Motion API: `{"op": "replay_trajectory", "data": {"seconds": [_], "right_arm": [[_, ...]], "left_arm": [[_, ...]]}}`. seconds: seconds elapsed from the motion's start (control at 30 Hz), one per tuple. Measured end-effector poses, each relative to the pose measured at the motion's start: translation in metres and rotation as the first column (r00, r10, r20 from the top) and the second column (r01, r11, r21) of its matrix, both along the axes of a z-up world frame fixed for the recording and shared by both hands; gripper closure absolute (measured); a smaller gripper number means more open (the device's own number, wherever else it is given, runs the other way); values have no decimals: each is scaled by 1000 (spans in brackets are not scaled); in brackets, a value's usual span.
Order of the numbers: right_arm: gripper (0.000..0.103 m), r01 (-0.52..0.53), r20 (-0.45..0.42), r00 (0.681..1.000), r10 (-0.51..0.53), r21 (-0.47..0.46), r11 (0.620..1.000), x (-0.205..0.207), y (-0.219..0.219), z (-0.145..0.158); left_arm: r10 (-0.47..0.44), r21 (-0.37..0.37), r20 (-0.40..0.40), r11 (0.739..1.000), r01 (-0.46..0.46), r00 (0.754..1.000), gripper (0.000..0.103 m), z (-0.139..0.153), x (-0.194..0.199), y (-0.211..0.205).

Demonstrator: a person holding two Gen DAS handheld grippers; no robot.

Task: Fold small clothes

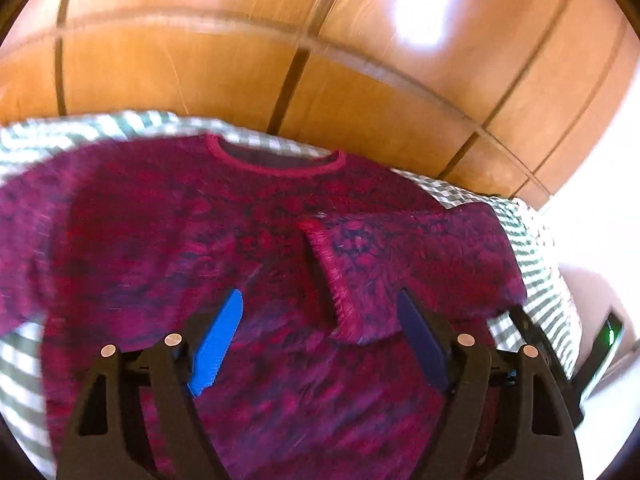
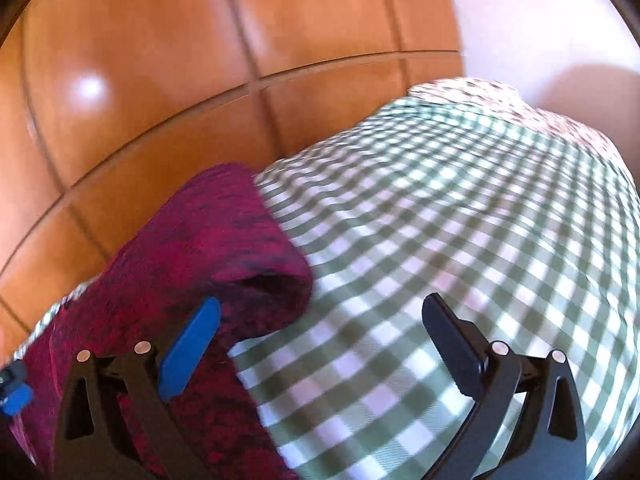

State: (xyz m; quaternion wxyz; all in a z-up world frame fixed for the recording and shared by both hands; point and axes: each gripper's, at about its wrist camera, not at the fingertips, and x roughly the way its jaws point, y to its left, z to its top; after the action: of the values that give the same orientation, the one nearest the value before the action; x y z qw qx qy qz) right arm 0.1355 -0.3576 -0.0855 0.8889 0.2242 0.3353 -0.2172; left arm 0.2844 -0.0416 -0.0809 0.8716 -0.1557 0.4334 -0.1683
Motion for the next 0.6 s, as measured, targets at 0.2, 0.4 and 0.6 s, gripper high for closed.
{"op": "replay_trajectory", "data": {"seconds": [0.2, 0.4, 0.6], "right_arm": [[2, 1, -61, 998, 3, 75, 997, 6, -7, -12], [2, -11, -72, 997, 16, 66, 998, 6, -3, -13], [2, -15, -85, 996, 20, 62, 998, 10, -3, -15]], "left_arm": [[-31, -26, -28, 999, 31, 999, 38, -15, 19, -27], [-62, 57, -18, 996, 63, 998, 99, -10, 24, -34], [44, 40, 78, 998, -47, 996, 100, 23, 19, 11]]}}
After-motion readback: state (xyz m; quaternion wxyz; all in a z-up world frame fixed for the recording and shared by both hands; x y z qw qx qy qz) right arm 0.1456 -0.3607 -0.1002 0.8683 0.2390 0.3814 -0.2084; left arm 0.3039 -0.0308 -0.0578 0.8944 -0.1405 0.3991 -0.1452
